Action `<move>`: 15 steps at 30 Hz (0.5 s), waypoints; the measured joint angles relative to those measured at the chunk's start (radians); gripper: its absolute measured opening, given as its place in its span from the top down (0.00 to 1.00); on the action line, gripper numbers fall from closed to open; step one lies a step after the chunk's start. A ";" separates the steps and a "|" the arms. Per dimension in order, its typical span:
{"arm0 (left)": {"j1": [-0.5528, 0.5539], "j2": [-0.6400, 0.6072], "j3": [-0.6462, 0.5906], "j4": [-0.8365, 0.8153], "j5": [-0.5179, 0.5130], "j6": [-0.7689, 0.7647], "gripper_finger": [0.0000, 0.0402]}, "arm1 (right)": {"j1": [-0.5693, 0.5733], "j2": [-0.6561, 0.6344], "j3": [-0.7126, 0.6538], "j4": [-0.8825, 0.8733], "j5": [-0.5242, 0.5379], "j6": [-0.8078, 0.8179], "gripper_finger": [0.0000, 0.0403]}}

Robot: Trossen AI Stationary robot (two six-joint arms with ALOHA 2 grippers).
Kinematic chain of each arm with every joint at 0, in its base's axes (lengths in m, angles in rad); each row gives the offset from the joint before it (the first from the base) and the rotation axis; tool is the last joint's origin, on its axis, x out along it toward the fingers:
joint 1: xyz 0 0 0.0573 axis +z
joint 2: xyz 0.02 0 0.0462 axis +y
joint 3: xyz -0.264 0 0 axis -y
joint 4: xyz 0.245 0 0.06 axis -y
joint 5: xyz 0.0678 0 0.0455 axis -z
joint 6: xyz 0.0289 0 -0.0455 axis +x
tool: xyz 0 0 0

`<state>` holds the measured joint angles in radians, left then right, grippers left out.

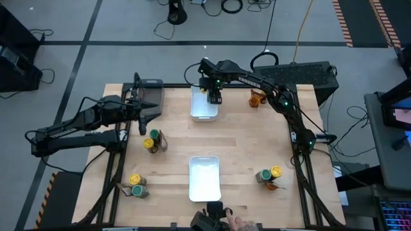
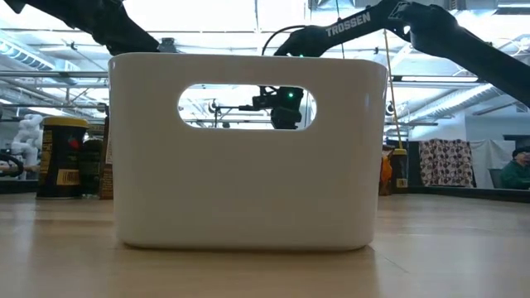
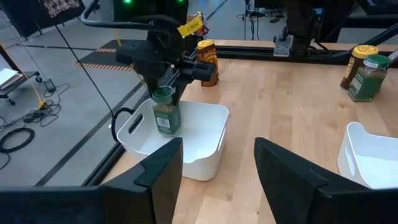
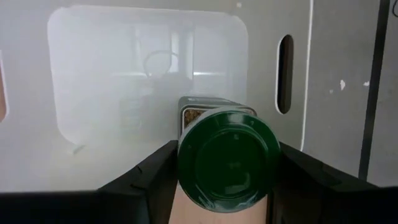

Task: Sort spices by type
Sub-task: Put the top right green spice bottle into the top white bin

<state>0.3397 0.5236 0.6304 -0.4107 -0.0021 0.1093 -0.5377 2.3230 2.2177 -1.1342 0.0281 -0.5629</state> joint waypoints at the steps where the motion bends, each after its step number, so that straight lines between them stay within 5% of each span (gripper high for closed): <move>1: 0.000 0.000 0.000 0.000 0.000 0.000 0.50 | 0.000 0.000 0.000 0.000 0.001 0.000 0.46; 15: 0.000 0.000 0.000 0.000 0.001 -0.002 0.50 | 0.000 0.000 0.000 0.002 0.025 -0.011 0.43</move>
<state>0.3397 0.5236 0.6304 -0.4107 -0.0010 0.1070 -0.5374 2.3230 2.2177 -1.1324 0.0527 -0.5738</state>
